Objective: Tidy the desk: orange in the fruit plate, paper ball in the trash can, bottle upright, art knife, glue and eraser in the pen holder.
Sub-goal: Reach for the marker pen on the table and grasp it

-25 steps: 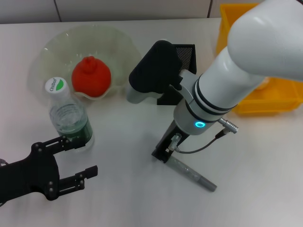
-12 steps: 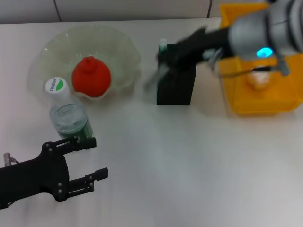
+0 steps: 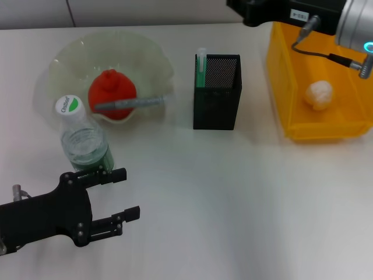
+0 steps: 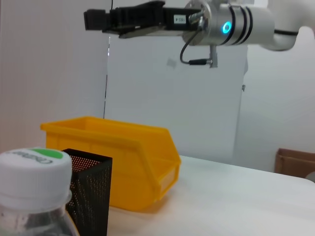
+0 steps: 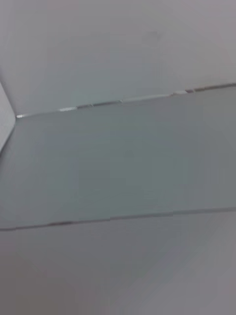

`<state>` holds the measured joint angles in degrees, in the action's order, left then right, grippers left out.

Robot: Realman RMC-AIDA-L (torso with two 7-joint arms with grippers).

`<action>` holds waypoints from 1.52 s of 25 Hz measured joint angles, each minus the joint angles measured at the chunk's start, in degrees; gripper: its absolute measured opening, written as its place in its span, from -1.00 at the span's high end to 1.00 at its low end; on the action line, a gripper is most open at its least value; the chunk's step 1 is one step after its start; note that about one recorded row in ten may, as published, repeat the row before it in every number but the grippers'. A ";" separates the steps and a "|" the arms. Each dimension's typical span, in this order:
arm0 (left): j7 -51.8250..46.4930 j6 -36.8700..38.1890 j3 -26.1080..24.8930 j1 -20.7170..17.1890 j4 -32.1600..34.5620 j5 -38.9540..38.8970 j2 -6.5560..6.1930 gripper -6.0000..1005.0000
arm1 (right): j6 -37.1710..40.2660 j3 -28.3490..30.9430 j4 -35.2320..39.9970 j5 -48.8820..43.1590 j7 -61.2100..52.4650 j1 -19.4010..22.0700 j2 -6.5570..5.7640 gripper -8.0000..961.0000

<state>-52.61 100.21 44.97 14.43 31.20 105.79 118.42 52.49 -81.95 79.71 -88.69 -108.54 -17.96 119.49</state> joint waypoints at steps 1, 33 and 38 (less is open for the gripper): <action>-0.01 0.03 0.03 0.02 0.00 0.01 -0.01 -0.44 | 0.20 0.47 -0.70 0.53 0.29 0.08 -0.07 0.89; 0.40 -0.34 0.56 0.06 -0.70 0.03 0.14 -0.44 | 25.06 12.16 -2.84 -36.93 -18.61 -28.41 -0.86 0.84; 0.32 0.29 0.56 0.07 -0.70 -0.09 0.15 -0.44 | 24.60 12.06 -0.70 -39.90 -19.16 -29.59 -0.11 0.60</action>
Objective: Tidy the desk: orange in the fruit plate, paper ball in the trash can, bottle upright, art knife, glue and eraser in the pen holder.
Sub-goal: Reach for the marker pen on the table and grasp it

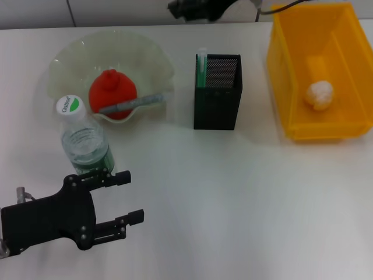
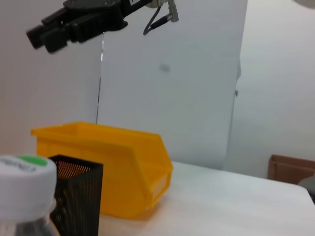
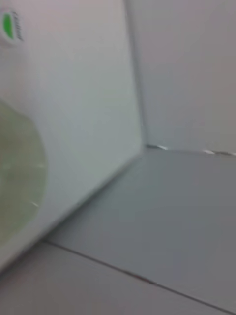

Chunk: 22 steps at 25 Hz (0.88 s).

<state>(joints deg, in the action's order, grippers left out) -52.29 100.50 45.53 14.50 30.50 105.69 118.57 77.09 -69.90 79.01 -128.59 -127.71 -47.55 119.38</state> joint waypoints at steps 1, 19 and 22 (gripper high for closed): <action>0.10 0.78 -0.19 0.04 0.00 -0.46 0.03 -0.44 | -0.87 -0.25 2.45 0.70 -0.02 1.90 0.13 0.53; -6.85 12.60 -0.48 3.21 9.51 -11.81 0.02 -0.44 | 10.53 3.79 -9.05 41.79 39.43 41.41 0.12 0.30; -15.74 9.14 0.10 6.62 22.03 -11.76 0.12 -0.44 | 15.58 6.90 -17.81 42.16 47.52 41.41 -0.10 0.29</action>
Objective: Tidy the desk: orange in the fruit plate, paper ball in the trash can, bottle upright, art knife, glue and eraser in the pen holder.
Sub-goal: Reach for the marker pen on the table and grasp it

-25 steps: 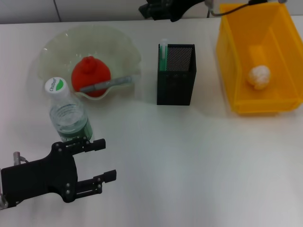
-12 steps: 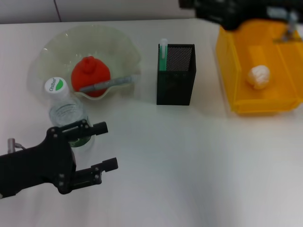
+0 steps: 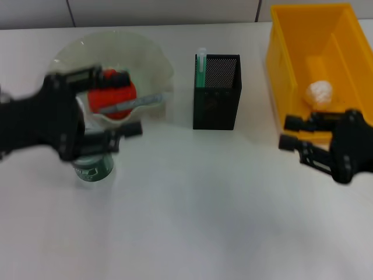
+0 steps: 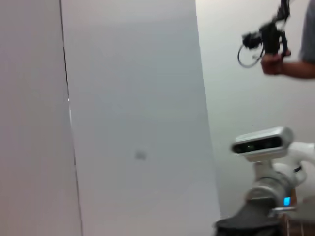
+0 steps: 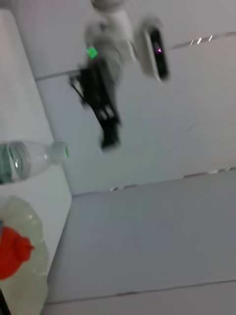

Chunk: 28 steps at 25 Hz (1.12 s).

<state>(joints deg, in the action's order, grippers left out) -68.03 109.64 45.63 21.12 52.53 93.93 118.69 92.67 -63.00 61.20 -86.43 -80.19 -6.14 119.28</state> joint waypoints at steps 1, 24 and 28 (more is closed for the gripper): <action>-2.60 -1.46 0.19 1.27 2.77 0.90 -0.11 -0.44 | 1.96 1.46 -3.11 -0.01 3.08 -0.31 -0.03 0.29; -40.23 -26.64 27.60 19.49 22.89 48.02 0.45 -0.44 | 8.07 10.85 -19.42 -6.04 14.23 -1.34 -0.36 0.28; -40.90 -29.39 29.11 20.03 20.58 48.19 0.47 -0.44 | 7.83 10.88 -19.52 -6.39 13.57 -1.72 -0.54 0.28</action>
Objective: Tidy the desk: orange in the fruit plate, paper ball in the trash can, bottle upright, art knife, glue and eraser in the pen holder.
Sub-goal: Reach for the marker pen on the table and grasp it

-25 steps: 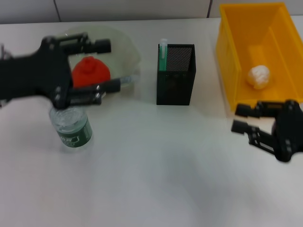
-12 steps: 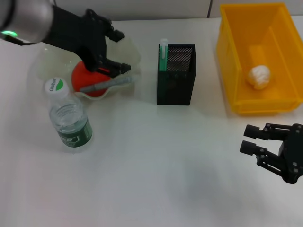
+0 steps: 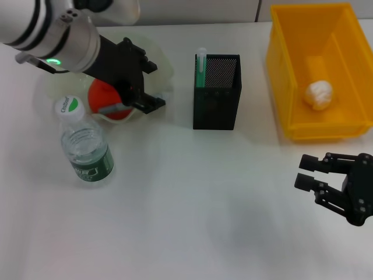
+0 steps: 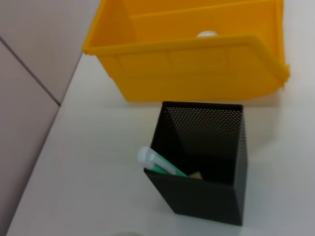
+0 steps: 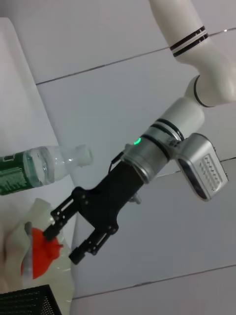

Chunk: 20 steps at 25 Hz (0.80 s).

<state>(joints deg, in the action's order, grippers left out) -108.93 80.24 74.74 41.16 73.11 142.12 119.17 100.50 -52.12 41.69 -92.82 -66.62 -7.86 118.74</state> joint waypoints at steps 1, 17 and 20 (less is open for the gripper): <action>-0.36 -1.14 0.70 0.13 -0.66 0.07 0.01 -0.44 | -0.02 0.01 -0.02 -0.25 -0.23 -0.15 -0.07 0.28; -0.64 -9.73 3.93 3.10 -11.89 0.58 0.01 -0.44 | -0.98 0.00 -1.16 -2.81 -0.52 -1.27 0.25 0.28; -0.47 -11.24 4.08 3.44 -13.67 0.62 0.02 -0.44 | -0.98 0.00 -1.30 -2.81 -0.54 -1.56 0.26 0.28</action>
<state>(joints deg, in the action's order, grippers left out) -109.40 69.00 78.82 44.60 59.44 142.74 119.18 99.52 -52.12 40.39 -95.63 -67.16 -9.41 119.00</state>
